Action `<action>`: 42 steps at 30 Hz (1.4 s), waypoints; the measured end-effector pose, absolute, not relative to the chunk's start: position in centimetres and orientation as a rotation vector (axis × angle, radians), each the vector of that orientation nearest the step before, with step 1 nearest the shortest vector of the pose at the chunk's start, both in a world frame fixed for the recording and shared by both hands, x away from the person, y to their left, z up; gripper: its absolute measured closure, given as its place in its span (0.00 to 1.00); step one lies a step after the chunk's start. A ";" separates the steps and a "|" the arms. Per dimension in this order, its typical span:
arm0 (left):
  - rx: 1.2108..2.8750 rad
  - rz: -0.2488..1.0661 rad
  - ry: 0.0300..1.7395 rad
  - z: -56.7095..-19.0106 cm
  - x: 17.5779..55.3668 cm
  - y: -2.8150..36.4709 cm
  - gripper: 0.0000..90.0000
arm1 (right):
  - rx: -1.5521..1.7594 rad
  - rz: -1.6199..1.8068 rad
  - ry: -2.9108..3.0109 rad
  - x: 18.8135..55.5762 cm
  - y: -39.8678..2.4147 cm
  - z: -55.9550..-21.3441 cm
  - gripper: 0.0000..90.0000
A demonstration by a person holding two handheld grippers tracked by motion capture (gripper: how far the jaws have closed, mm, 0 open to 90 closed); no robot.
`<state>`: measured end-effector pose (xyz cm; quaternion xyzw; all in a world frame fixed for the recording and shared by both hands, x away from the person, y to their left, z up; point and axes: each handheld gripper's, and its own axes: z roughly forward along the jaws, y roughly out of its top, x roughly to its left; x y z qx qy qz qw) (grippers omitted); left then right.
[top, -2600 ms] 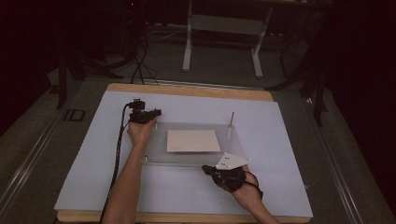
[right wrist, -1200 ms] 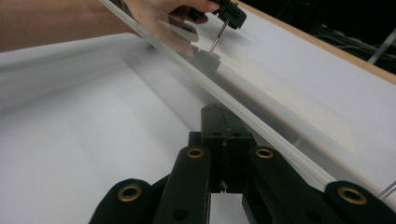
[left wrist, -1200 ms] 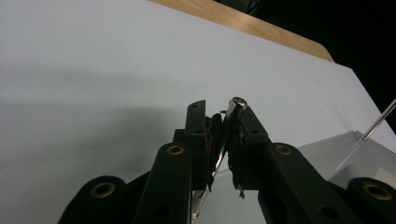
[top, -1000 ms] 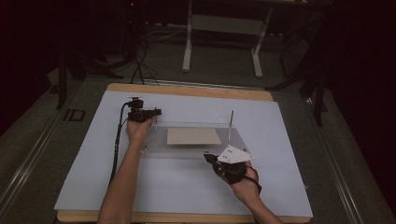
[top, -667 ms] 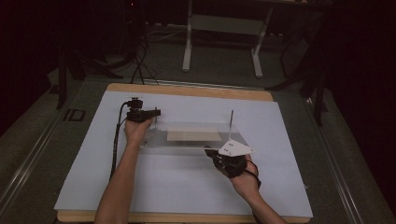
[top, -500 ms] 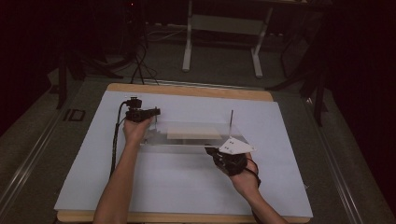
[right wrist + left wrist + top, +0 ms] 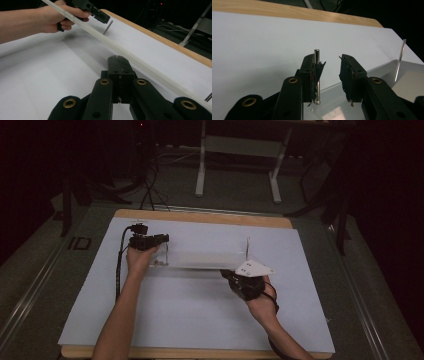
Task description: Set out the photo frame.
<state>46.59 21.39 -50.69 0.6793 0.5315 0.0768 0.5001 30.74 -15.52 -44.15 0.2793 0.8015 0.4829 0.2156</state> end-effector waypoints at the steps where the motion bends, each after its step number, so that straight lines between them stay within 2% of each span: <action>1: 1.643 0.186 1.285 -50.7 46.6 21.4 0.71 | 0.774 1.339 2.222 30.7 -15.5 -44.2 1.00; 14: 1.700 0.225 1.189 -49.7 45.2 22.2 0.69 | 0.799 1.348 2.206 31.9 -15.3 -43.3 1.00; 29: 1.688 0.241 1.156 -49.2 44.2 22.8 0.66 | 0.817 1.360 2.181 33.2 -15.1 -42.5 1.00; 42: 1.679 0.308 1.094 -48.4 43.2 23.6 0.61 | 0.839 1.360 2.168 34.8 -15.1 -41.5 1.00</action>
